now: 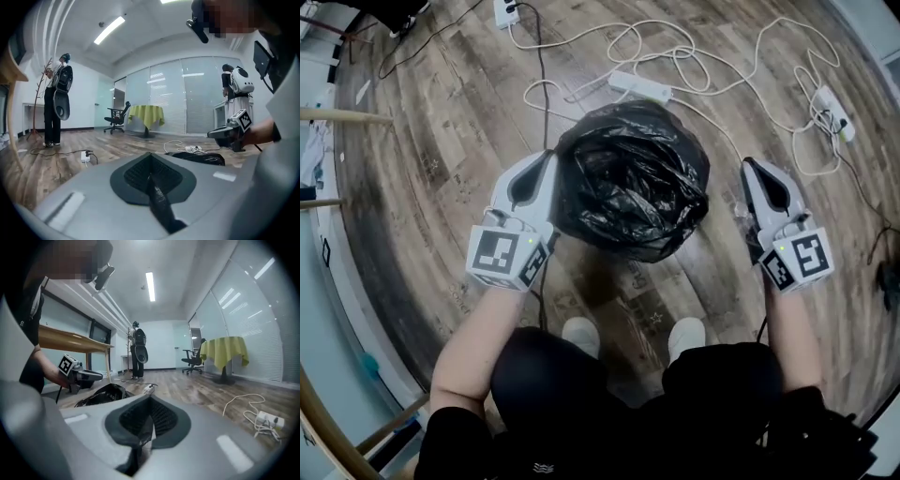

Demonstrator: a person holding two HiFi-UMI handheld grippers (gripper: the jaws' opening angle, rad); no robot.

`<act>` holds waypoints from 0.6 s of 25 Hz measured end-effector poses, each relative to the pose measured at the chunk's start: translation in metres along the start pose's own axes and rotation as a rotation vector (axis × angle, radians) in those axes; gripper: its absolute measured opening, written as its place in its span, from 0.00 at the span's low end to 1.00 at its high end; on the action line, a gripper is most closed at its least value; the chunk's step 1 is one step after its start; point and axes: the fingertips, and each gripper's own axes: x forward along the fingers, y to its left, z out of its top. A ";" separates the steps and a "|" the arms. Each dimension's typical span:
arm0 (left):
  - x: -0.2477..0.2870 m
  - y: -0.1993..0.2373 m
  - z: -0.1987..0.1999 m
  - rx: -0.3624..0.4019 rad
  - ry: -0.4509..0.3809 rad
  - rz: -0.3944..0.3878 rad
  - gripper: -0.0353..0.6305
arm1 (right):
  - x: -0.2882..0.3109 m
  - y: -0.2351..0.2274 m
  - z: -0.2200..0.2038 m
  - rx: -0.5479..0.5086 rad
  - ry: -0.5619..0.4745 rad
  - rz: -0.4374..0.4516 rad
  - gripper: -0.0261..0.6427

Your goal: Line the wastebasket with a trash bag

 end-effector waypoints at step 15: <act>0.003 0.003 -0.014 0.043 0.025 0.008 0.06 | -0.007 0.010 -0.010 -0.004 0.010 0.020 0.04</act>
